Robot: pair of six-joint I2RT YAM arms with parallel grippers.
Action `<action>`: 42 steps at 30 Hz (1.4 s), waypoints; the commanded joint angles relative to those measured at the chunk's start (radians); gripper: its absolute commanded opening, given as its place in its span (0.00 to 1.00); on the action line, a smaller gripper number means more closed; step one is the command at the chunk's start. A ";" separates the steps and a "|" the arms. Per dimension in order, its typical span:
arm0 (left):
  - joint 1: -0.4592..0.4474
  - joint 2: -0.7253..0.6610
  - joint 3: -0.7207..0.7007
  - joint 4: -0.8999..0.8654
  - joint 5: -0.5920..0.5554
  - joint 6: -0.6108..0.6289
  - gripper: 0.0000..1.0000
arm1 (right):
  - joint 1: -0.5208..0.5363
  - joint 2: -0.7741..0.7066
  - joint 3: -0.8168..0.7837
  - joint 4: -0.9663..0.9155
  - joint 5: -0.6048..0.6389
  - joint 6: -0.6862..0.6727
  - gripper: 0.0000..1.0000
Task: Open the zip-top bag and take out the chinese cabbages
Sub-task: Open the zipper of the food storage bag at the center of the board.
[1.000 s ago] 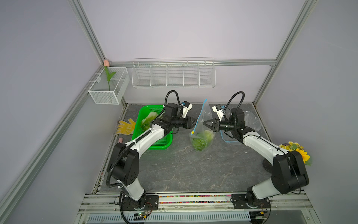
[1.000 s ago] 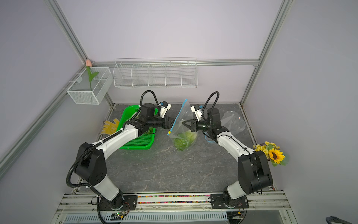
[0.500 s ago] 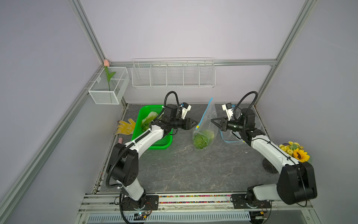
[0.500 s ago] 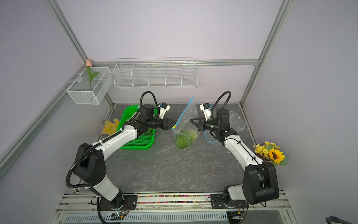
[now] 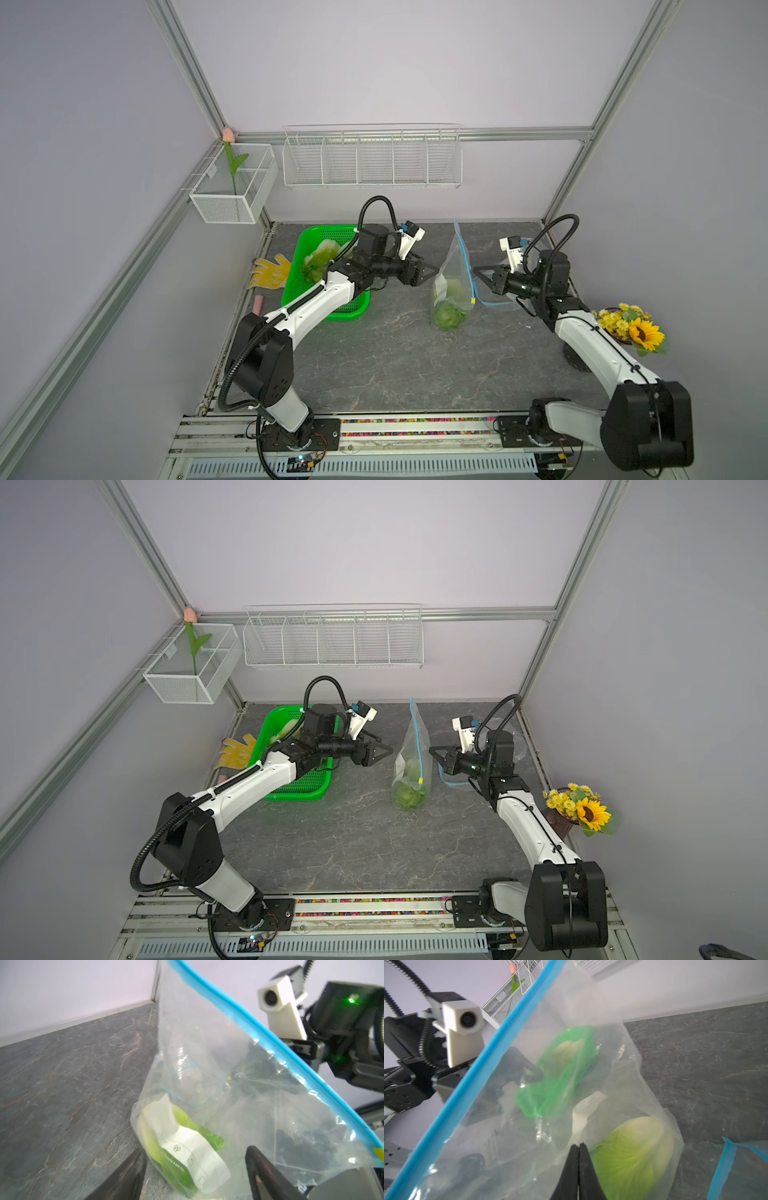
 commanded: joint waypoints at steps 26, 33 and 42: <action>-0.071 0.193 0.171 0.029 0.023 0.045 0.28 | 0.065 -0.039 -0.098 0.389 0.041 0.590 0.88; -0.077 0.225 0.195 0.018 0.009 0.023 0.27 | 0.140 0.056 -0.060 0.414 0.074 0.616 0.84; -0.087 0.260 0.240 -0.020 -0.007 0.019 0.26 | 0.193 0.056 -0.081 0.421 0.099 0.612 0.26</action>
